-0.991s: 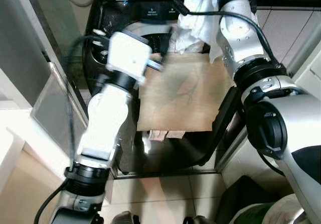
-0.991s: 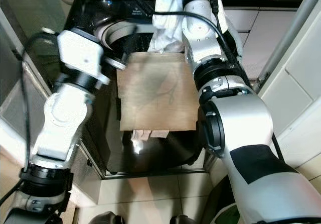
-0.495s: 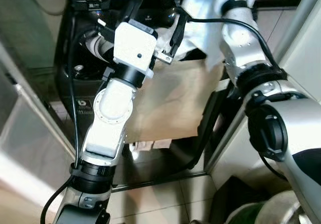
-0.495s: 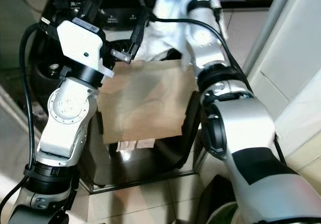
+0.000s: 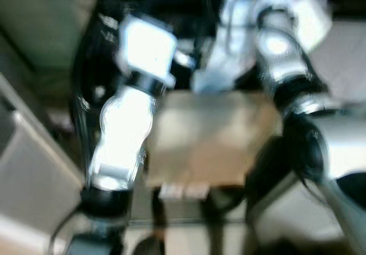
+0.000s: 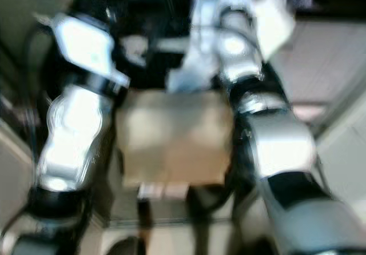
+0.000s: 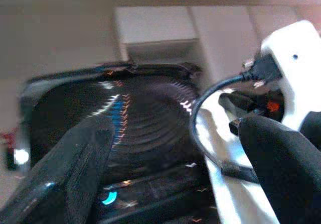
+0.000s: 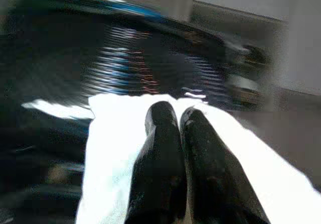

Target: Clothes washing

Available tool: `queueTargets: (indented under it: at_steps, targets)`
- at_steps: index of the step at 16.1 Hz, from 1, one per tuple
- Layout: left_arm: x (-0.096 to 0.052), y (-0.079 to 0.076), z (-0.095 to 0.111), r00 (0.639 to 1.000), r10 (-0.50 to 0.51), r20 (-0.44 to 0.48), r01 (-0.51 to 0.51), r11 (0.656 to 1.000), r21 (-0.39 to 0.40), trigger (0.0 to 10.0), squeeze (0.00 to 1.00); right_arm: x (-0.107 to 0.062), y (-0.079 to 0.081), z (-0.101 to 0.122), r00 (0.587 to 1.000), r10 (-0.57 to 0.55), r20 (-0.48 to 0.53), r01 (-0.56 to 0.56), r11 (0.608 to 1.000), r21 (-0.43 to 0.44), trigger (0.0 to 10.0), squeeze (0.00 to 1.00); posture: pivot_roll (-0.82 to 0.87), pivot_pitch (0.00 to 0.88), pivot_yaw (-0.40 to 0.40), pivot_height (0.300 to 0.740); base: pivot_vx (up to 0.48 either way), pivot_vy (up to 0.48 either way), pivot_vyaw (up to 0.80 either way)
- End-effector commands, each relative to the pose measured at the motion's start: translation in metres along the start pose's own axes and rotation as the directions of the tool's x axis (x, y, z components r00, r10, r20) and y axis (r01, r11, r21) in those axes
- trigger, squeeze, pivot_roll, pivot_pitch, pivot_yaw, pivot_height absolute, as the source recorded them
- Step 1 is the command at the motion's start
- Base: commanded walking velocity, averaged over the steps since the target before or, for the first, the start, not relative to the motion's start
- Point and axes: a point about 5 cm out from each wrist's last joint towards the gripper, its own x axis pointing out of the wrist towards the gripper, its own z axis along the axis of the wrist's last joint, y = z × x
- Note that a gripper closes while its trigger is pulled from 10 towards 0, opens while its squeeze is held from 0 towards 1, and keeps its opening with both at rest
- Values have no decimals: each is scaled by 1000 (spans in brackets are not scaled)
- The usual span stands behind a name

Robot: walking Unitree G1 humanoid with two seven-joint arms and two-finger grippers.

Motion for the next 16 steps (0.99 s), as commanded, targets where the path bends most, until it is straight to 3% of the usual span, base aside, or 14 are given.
queueTargets:
  at_steps: [1,3,5,7,12,13,14,15,16]
  targets:
    - [3,-10,6,999,-26,27,27,999,-21,10000,0,4,-20,4,999,-48,19,49,999,-7,0,0,37,0,-31,740,0,0,0]
    - [3,-11,6,999,-29,26,30,999,-23,10000,0,7,-15,9,1000,-25,17,25,999,21,0,0,38,0,-29,740,0,0,0]
    - [2,-13,6,999,-40,21,41,999,-26,10000,0,13,-12,11,998,-17,-55,23,994,106,0,0,44,0,-29,740,0,0,0]
    - [-1,-15,7,999,-51,14,51,998,-26,10000,0,14,-11,6,993,-13,-114,29,990,138,0,0,73,0,-39,740,0,0,0]
    - [-18,-12,8,999,-28,-45,29,1000,11,10000,0,-4,11,-25,959,61,-276,-37,995,89,0,0,156,0,-93,740,0,0,0]
    - [-21,-11,9,998,-19,-55,20,1000,18,10000,0,-11,15,-36,943,79,-324,-51,994,93,10000,0,167,0,-104,740,0,0,0]
    - [-24,-11,9,998,-16,-69,17,1000,22,10000,0,-19,19,-47,924,93,-371,-55,992,112,10000,0,169,5,-107,740,0,0,0]
    - [-27,-11,9,997,-12,-80,14,1000,23,10000,0,-25,20,-55,910,90,-404,-43,992,122,10000,1000,173,21,-111,740,0,0,0]
    - [-30,-12,10,996,-8,-90,10,1000,22,10000,0,-28,19,-59,903,79,-422,-33,993,116,10000,1000,172,30,-112,740,0,0,0]
